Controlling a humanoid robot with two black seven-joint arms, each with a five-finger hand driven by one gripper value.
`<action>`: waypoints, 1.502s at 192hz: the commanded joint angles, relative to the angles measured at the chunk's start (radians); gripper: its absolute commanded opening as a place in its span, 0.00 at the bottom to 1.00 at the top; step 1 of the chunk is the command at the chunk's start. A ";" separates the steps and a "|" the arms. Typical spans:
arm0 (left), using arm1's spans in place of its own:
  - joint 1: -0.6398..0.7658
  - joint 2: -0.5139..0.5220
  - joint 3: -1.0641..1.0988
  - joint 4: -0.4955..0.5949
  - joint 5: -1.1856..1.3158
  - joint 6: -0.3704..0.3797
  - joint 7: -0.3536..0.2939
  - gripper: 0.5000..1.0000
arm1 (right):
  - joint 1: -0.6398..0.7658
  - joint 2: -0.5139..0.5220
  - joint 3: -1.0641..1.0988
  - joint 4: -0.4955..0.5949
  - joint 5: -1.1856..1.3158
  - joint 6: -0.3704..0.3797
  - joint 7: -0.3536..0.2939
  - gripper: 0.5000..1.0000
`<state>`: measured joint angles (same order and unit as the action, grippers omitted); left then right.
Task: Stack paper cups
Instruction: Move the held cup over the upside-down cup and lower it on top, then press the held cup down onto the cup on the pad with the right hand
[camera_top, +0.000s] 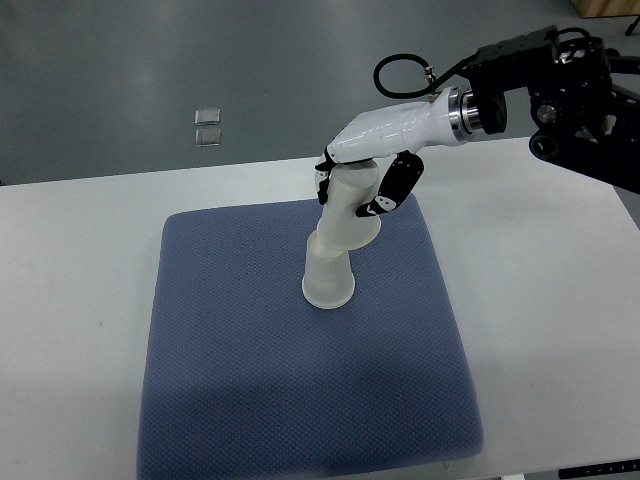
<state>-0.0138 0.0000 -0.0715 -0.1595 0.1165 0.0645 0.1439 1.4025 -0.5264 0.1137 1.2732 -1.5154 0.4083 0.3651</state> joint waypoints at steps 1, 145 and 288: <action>0.000 0.000 0.001 0.000 -0.001 0.000 0.000 1.00 | 0.001 0.002 0.000 0.000 0.001 0.001 0.000 0.22; 0.000 0.000 -0.001 0.000 0.000 0.000 0.000 1.00 | -0.031 0.100 0.001 -0.066 -0.003 -0.013 -0.002 0.22; 0.000 0.000 -0.001 0.000 0.000 0.000 0.000 1.00 | -0.117 0.103 0.014 -0.087 -0.031 -0.046 -0.002 0.23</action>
<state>-0.0139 0.0000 -0.0717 -0.1595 0.1160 0.0644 0.1443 1.2955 -0.4249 0.1267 1.1864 -1.5437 0.3666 0.3635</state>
